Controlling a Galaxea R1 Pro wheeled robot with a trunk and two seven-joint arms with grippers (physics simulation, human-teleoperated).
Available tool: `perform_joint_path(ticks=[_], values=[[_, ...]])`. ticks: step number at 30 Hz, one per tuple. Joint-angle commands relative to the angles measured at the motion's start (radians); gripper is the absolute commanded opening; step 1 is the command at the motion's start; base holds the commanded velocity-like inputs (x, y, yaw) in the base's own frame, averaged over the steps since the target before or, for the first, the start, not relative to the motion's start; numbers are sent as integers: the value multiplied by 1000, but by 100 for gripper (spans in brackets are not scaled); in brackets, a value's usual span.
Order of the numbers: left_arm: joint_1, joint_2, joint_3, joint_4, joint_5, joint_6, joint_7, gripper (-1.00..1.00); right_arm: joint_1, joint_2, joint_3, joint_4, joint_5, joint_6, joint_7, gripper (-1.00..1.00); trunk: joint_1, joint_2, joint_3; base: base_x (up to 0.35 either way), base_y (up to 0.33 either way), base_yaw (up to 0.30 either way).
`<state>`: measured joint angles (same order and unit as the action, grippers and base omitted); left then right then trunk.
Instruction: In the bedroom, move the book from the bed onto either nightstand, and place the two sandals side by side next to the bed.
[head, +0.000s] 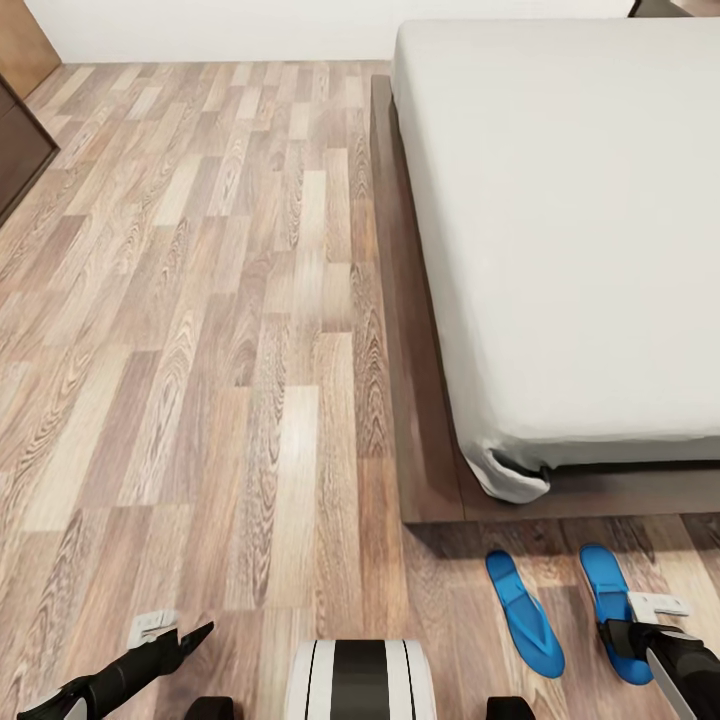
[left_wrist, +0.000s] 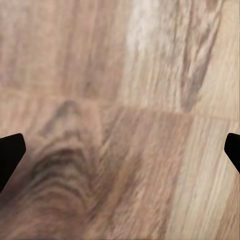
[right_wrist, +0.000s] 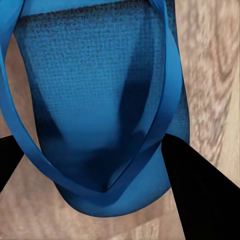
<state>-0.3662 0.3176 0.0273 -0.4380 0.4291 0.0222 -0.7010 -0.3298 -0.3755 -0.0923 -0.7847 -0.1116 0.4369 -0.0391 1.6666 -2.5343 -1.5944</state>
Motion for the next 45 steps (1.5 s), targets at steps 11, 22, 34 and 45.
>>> perform_joint_path(ticks=[11, 22, 34, 45], values=[[0, 0, 3, 1, 4, 4, -3, 100, 0, 0, 0, -1, -11, 5, -6, -100, 0, 0, -1, 8, 106, 0], [0, 0, 3, 1, 5, 4, -3, 100, 0, 0, 0, 0, -11, 5, -7, -100, 0, 0, -1, 0, 65, 0], [0, 0, 3, 1, 5, 5, -5, 100, 0, 0, 1, 0, -11, 5, -7, -100, 1, -1, -12, 0, 15, 0], [0, 0, 3, 1, 4, 5, -5, 100, 0, 0, 0, -4, -11, 4, -7, -100, 6, -3, -55, 0, 0, 0]])
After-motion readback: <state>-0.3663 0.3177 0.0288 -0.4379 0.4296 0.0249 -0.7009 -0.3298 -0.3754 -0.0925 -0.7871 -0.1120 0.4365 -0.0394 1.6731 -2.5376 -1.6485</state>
